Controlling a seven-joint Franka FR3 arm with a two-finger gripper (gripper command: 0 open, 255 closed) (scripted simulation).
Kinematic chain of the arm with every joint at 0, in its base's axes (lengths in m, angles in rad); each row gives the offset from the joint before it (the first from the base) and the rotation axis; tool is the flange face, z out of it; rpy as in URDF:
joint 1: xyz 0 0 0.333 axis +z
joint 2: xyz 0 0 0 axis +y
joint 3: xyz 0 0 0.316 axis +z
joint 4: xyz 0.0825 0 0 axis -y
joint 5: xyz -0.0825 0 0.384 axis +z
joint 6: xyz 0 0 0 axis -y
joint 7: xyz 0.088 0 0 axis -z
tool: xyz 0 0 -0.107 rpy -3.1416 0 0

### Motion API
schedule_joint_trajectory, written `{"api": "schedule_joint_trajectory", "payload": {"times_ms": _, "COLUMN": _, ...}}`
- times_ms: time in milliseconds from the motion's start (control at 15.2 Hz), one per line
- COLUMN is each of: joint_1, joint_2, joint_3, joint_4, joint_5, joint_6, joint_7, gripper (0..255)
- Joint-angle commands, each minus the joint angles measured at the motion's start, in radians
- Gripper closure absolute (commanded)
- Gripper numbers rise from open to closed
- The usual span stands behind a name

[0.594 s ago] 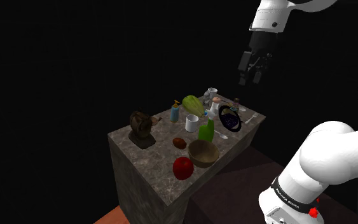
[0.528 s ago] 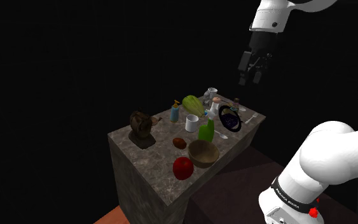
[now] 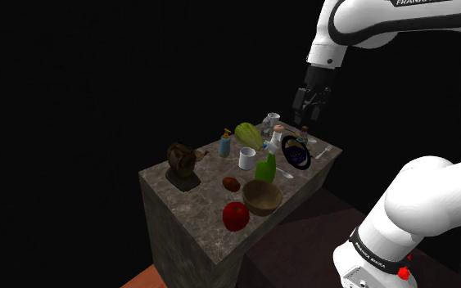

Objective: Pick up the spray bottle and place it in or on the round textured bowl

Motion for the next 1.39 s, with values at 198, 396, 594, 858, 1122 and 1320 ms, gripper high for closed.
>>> {"api": "schedule_joint_trajectory", "payload": {"times_ms": 198, "joint_1": -0.016, "joint_2": 0.138, "joint_3": -0.040, "joint_4": -0.029, "joint_5": -0.032, "joint_6": 0.178, "joint_7": -0.051, "gripper": 0}}
{"api": "schedule_joint_trajectory", "payload": {"times_ms": 396, "joint_1": -0.025, "joint_2": 0.232, "joint_3": -0.064, "joint_4": -0.032, "joint_5": -0.045, "joint_6": 0.280, "joint_7": -0.080, "gripper": 0}}
{"api": "schedule_joint_trajectory", "payload": {"times_ms": 594, "joint_1": -0.031, "joint_2": 0.335, "joint_3": -0.088, "joint_4": -0.021, "joint_5": -0.053, "joint_6": 0.377, "joint_7": -0.110, "gripper": 0}}
{"api": "schedule_joint_trajectory", "payload": {"times_ms": 858, "joint_1": -0.039, "joint_2": 0.482, "joint_3": -0.118, "joint_4": 0.015, "joint_5": -0.051, "joint_6": 0.497, "joint_7": -0.154, "gripper": 0}}
{"api": "schedule_joint_trajectory", "payload": {"times_ms": 1122, "joint_1": -0.046, "joint_2": 0.637, "joint_3": -0.143, "joint_4": 0.072, "joint_5": -0.032, "joint_6": 0.602, "joint_7": -0.203, "gripper": 0}}
{"api": "schedule_joint_trajectory", "payload": {"times_ms": 1320, "joint_1": -0.055, "joint_2": 0.756, "joint_3": -0.155, "joint_4": 0.130, "joint_5": -0.007, "joint_6": 0.667, "joint_7": -0.243, "gripper": 0}}
